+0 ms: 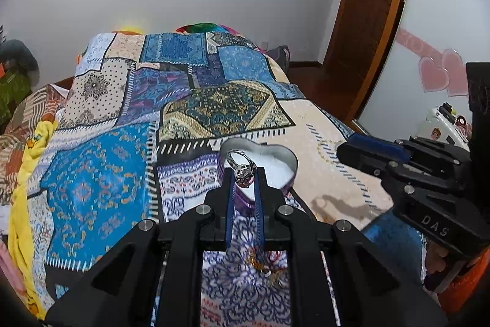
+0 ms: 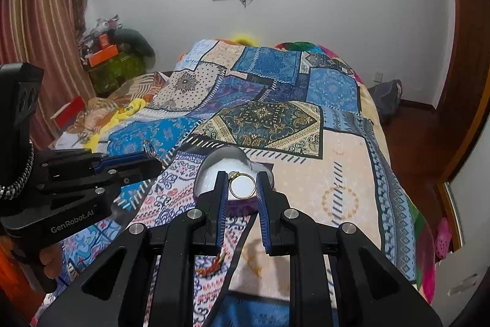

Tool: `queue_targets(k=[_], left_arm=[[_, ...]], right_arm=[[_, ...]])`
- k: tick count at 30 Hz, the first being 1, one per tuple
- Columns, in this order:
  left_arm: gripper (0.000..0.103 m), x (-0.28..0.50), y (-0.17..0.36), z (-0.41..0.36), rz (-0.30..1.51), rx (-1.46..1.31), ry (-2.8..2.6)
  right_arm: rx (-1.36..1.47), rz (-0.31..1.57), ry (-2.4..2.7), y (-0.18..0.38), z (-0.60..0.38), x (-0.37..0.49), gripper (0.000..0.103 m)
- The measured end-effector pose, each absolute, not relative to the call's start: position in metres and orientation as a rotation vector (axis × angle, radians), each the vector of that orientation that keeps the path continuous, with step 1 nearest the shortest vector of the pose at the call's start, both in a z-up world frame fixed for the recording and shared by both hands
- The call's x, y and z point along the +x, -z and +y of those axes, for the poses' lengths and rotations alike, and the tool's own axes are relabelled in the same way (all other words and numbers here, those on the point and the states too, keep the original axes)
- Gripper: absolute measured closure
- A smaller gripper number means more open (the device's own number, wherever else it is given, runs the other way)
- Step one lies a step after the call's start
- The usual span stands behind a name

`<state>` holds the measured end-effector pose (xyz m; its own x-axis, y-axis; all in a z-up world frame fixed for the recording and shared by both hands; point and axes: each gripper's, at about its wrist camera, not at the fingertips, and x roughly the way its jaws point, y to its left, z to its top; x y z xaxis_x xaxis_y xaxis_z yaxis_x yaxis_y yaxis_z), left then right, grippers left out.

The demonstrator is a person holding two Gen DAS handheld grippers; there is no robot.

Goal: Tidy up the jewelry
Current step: 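Carry the pendant with the left tool while the right tool carries the ring over the tin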

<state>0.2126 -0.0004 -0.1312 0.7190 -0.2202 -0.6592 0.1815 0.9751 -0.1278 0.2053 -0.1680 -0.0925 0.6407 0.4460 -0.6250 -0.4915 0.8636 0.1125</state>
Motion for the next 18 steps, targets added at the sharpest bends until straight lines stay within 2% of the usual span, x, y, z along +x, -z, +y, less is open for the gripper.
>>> queue_targets(k=[18], left_arm=[[0.092, 0.257, 0.159, -0.007, 0.801, -0.04, 0.315]], right_arm=[[-0.1, 0.811, -0.604, 0.126, -0.152, 0.252, 0.086]])
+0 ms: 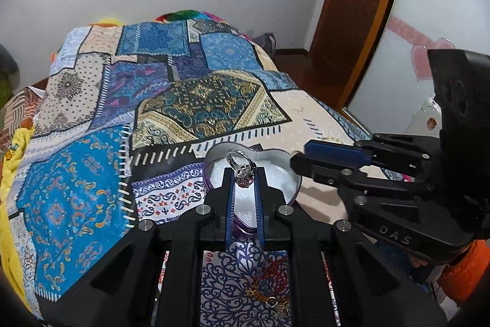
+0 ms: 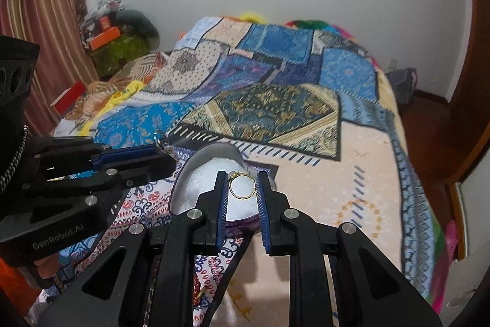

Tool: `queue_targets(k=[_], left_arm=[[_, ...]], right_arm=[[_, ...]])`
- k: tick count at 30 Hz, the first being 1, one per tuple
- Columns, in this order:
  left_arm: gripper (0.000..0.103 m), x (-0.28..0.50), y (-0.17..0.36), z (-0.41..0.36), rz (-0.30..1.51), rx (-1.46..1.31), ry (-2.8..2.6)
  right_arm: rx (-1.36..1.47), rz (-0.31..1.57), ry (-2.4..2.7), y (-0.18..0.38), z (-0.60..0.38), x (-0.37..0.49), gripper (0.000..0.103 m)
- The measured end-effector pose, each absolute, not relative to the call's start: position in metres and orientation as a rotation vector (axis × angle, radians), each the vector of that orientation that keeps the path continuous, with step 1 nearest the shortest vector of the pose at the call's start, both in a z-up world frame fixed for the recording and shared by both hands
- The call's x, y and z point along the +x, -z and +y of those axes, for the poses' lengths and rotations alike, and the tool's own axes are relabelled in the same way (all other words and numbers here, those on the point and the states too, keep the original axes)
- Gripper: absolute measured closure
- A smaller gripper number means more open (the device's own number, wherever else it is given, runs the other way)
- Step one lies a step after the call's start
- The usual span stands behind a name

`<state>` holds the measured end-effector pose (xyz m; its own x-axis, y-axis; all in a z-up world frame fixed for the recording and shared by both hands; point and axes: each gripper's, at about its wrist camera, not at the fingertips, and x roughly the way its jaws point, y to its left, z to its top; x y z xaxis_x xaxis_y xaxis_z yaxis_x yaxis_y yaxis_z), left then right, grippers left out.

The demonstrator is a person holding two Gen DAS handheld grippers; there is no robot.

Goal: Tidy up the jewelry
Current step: 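Carry the pendant with the left tool while the right tool carries the ring over the tin, then open the left tool over the tin while the right tool releases the ring inside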

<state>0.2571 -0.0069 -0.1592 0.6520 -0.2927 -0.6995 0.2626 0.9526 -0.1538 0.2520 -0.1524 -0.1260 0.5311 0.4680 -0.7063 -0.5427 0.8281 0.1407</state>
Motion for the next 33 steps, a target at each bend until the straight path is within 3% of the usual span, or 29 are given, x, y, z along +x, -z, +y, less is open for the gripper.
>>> queue_targets(k=[25, 28, 33], left_arm=[[0.092, 0.259, 0.168, -0.003, 0.836, -0.03, 0.323], [0.092, 0.255, 0.163, 0.0, 0.827, -0.028, 0.307], [0.087, 0.247, 0.155, 0.006, 0.817, -0.019, 0.28]], right_arm=[[-0.164, 0.871, -0.612, 0.14, -0.136, 0.26, 0.085], [-0.176, 0.854, -0.602, 0.137, -0.136, 0.258, 0.08], [-0.177, 0.821, -0.586, 0.126, -0.14, 0.25, 0.062]])
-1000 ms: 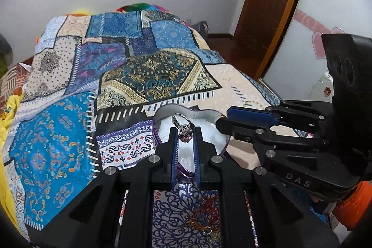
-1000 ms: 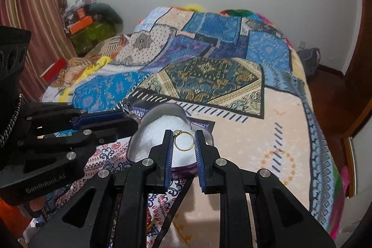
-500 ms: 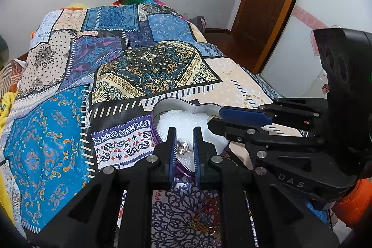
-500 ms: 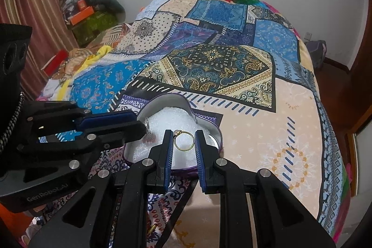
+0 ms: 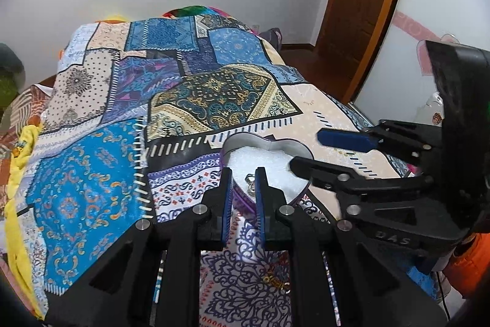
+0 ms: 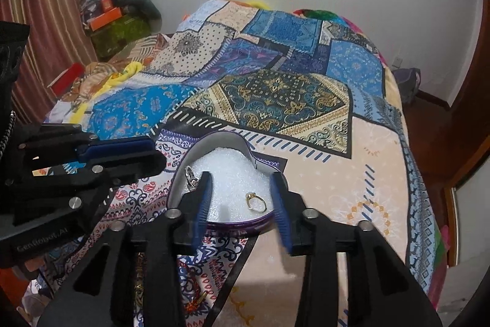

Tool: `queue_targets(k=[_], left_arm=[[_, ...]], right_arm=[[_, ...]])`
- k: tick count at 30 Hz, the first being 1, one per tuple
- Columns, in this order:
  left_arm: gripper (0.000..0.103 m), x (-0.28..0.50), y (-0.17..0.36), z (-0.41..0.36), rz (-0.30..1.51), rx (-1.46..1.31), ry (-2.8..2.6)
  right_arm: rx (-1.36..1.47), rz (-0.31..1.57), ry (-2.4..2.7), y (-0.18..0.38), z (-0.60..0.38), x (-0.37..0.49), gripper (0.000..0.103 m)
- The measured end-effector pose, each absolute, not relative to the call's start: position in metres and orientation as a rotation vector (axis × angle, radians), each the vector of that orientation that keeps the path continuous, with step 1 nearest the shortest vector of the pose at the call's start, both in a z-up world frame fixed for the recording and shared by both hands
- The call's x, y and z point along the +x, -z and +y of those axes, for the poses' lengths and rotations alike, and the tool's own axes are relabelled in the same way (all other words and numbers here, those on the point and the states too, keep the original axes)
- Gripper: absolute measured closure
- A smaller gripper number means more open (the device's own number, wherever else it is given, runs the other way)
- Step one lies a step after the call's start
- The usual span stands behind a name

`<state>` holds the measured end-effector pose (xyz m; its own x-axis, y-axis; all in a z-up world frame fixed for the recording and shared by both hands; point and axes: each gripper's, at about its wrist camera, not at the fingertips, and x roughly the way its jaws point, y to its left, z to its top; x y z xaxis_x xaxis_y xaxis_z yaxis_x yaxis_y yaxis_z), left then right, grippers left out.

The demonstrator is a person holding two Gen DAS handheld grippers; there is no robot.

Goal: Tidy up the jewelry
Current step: 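Open the left tool over the tin while the right tool releases the ring inside, then move both tools back to the bracelets beside the tin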

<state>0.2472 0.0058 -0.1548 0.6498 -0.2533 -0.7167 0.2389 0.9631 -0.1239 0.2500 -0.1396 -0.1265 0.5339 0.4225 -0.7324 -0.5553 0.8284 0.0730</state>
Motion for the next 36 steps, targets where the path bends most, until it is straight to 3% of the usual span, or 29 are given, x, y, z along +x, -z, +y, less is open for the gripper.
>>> queue_targets(k=[2, 4, 21, 24, 36], left_arm=[[0.072, 0.243, 0.151, 0.007, 0.811, -0.017, 0.266], [0.068, 0.236, 0.146, 0.009, 0.798, -0.014, 0.252], [0.066, 0.181, 0.121, 0.022, 0.771, 0.014, 0.181], [0.061, 0.174, 0.121, 0.024, 0.772, 0.024, 0.166], [0.06, 0.171, 0.155, 0.023, 0.874, 0.072, 0.157]], right_arm=[[-0.183, 0.809, -0.579, 0.121, -0.141, 0.246, 0.062], [-0.184, 0.799, -0.572, 0.115, -0.142, 0.242, 0.062], [-0.165, 0.763, -0.557, 0.091, -0.154, 0.199, 0.062], [-0.163, 0.768, -0.553, 0.092, -0.156, 0.195, 0.062], [-0.166, 0.848, -0.534, 0.121, -0.163, 0.182, 0.062]])
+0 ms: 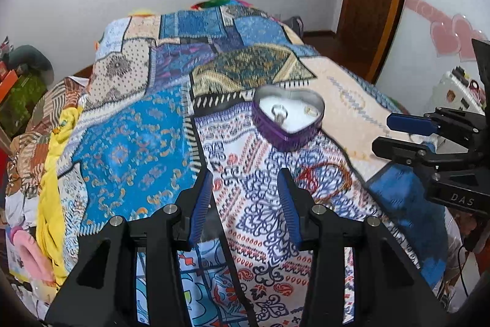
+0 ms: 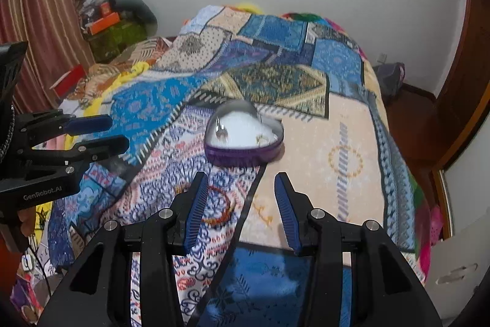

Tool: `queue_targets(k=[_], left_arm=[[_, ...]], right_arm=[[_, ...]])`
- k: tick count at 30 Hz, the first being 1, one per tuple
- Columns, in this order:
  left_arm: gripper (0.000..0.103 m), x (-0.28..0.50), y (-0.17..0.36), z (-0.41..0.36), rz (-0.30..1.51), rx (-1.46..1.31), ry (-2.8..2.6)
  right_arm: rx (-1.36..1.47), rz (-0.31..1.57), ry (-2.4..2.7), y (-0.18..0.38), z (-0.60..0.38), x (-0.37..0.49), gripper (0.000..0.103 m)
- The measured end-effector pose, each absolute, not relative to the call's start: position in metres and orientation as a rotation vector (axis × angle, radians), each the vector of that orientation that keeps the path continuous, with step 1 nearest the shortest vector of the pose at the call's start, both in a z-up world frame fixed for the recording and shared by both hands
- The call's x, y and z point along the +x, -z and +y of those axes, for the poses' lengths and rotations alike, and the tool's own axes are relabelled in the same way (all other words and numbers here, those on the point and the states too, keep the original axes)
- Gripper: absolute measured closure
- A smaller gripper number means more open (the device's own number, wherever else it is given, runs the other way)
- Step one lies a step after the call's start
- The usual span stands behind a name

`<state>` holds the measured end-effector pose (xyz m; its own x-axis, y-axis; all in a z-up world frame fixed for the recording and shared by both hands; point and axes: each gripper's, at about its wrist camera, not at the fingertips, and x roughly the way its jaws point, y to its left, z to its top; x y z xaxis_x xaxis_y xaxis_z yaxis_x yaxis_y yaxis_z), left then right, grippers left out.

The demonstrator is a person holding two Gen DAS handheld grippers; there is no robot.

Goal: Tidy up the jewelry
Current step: 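Move both tools back to the bracelets beside the tin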

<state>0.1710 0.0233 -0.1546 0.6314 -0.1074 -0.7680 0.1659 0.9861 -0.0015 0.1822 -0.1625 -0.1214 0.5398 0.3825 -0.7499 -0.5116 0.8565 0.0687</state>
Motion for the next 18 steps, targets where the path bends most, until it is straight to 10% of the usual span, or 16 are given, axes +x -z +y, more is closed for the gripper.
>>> queue_targets(k=[18], left_arm=[[0.06, 0.18, 0.191, 0.027, 0.955, 0.039, 0.173]], right_arm=[[-0.24, 0.962, -0.564, 0.17, -0.142, 0.183, 0.062]])
